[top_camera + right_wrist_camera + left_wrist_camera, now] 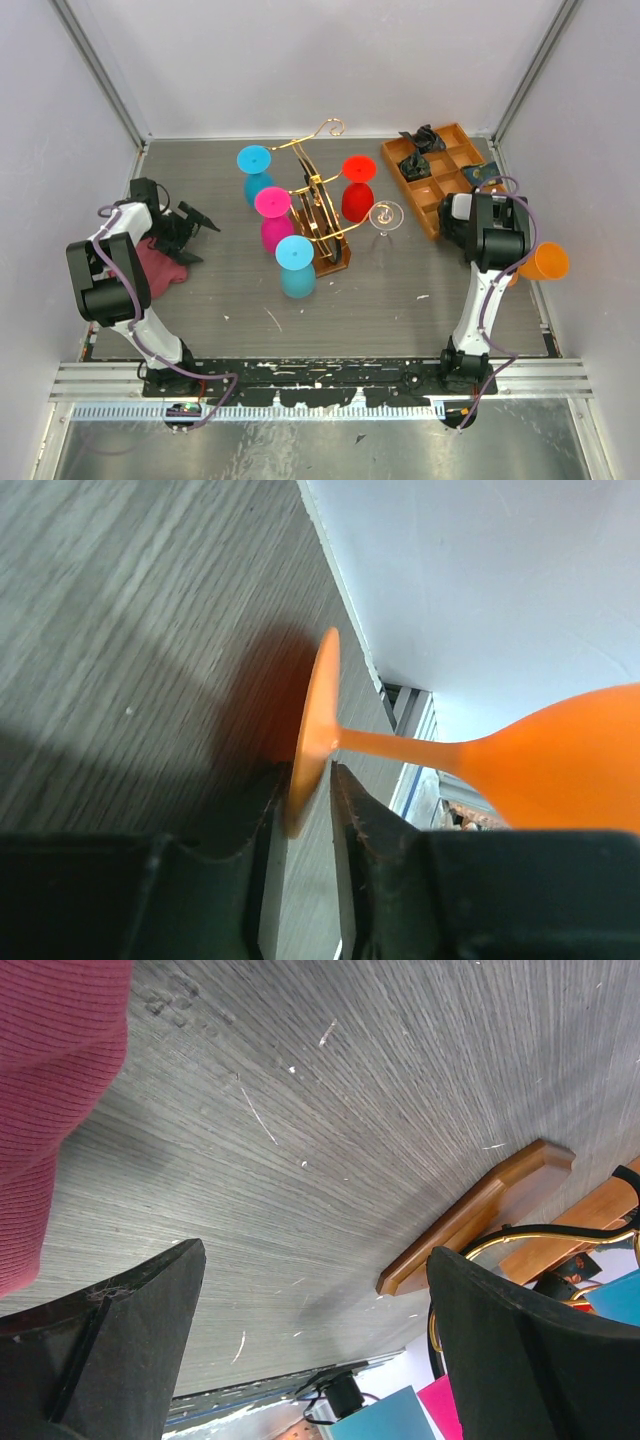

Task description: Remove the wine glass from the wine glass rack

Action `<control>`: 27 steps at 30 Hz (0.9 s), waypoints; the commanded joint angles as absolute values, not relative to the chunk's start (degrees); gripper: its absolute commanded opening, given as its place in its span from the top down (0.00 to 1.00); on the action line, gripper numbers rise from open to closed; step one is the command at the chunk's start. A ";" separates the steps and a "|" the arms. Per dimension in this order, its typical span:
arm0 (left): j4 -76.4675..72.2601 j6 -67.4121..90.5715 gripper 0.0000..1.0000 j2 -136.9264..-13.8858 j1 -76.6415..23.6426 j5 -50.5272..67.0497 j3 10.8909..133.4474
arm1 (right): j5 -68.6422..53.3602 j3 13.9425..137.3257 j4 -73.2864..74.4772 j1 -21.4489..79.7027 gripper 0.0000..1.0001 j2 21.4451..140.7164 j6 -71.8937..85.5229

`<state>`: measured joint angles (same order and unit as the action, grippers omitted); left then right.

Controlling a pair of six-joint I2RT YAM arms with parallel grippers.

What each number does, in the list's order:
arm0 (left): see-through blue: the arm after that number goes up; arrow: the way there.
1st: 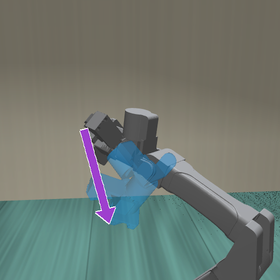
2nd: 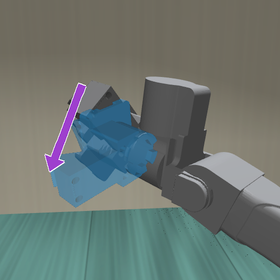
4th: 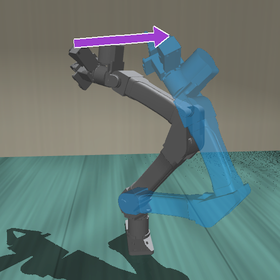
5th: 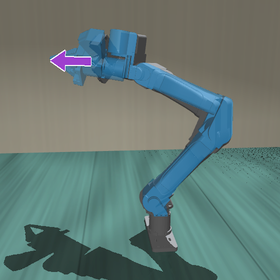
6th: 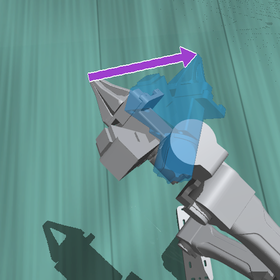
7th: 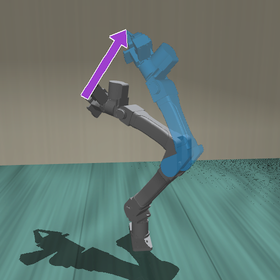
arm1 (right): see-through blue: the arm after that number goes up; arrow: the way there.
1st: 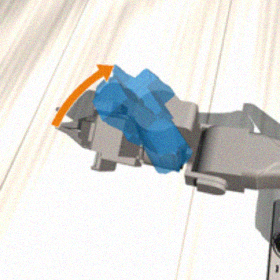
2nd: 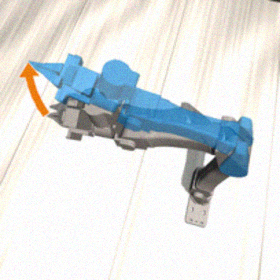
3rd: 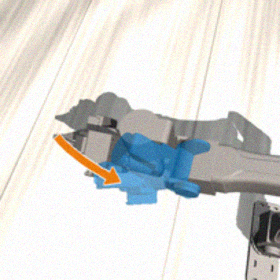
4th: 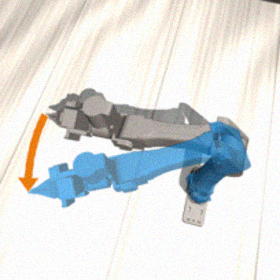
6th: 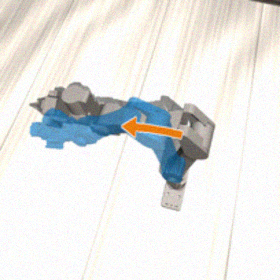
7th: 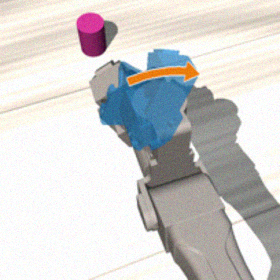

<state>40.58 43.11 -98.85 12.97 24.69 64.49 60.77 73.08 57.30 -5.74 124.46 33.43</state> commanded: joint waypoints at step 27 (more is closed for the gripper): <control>42.13 41.62 0.00 -98.18 12.91 23.00 65.99 | -13.03 90.14 39.39 -2.38 0.41 96.38 19.53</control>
<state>41.10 42.41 -98.83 12.97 23.42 64.51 0.56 78.17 45.28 -2.92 103.35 15.88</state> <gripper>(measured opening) 0.997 0.617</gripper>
